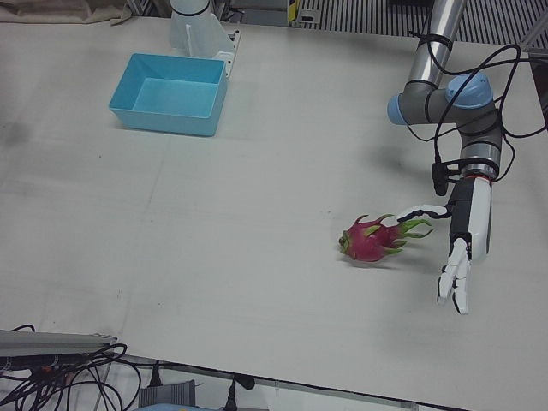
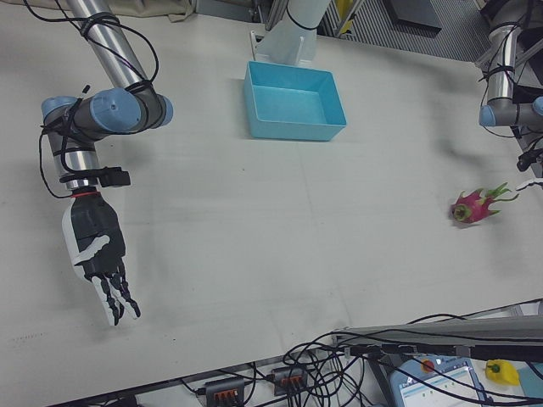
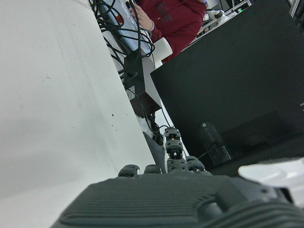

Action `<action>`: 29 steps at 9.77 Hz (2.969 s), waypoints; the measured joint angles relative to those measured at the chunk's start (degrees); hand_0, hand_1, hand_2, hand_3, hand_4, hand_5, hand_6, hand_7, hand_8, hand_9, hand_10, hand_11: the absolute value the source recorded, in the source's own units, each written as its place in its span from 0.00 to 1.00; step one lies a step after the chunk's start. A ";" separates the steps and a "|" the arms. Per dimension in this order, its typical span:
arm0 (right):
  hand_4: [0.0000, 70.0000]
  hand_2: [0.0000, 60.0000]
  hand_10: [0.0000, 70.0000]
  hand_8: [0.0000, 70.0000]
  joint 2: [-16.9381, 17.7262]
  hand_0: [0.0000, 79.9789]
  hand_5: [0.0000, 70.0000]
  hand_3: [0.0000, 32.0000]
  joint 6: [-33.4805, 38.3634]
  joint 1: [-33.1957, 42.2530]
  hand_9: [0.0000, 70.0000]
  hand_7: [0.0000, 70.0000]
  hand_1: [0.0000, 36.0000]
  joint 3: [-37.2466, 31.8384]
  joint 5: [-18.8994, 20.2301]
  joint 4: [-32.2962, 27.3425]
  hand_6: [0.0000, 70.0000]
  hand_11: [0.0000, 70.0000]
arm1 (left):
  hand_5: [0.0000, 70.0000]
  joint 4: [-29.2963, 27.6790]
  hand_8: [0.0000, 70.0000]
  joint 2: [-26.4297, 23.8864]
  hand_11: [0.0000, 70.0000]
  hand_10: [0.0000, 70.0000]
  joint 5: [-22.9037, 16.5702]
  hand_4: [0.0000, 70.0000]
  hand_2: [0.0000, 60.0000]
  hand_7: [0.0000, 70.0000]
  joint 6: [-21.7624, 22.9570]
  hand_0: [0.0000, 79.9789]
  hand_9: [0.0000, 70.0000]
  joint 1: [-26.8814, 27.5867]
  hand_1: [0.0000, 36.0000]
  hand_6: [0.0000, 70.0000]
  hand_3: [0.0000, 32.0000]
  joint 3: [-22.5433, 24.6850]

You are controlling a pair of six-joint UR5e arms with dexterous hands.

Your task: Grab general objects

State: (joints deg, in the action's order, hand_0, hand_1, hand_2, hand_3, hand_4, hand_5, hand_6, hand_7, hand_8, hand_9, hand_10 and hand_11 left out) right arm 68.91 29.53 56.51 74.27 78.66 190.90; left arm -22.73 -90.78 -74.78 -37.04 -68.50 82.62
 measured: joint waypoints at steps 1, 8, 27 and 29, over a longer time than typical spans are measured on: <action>0.00 0.00 0.00 0.00 0.00 0.00 0.00 0.00 0.00 0.00 0.00 0.00 0.00 0.00 0.00 0.00 0.00 0.00 | 0.00 -3.05 0.00 1.22 0.00 0.00 -0.27 0.14 0.57 0.00 -1.65 1.00 0.00 -0.25 1.00 0.00 0.00 -1.25; 0.00 0.00 0.00 0.00 0.00 0.00 0.00 0.00 0.00 0.00 0.00 0.00 0.00 -0.02 0.00 0.00 0.00 0.00 | 0.00 -1.28 0.00 -2.64 0.00 0.00 -16.90 0.00 0.57 0.00 -9.89 0.78 0.00 1.39 0.96 0.00 0.68 3.54; 0.00 0.00 0.00 0.00 0.00 0.00 0.00 0.00 0.00 0.00 0.00 0.00 0.00 0.00 0.00 0.00 0.00 0.00 | 0.00 49.96 0.00 -7.00 0.00 0.00 -22.07 0.00 0.42 0.00 -40.24 0.62 0.00 -0.73 0.60 0.00 0.87 17.59; 0.00 0.00 0.00 0.00 0.00 0.00 0.00 0.00 0.00 0.00 0.00 0.00 0.00 0.00 0.00 0.00 0.00 0.00 | 0.00 49.62 0.00 -6.99 0.00 0.00 -20.50 0.00 0.25 0.00 -41.94 0.62 0.00 0.66 0.52 0.00 0.86 17.47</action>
State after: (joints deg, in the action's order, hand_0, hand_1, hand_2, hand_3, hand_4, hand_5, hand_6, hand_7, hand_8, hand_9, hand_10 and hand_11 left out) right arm 68.91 29.53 56.51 74.27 78.66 190.90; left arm 26.88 -97.76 -95.28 -78.98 -67.84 100.09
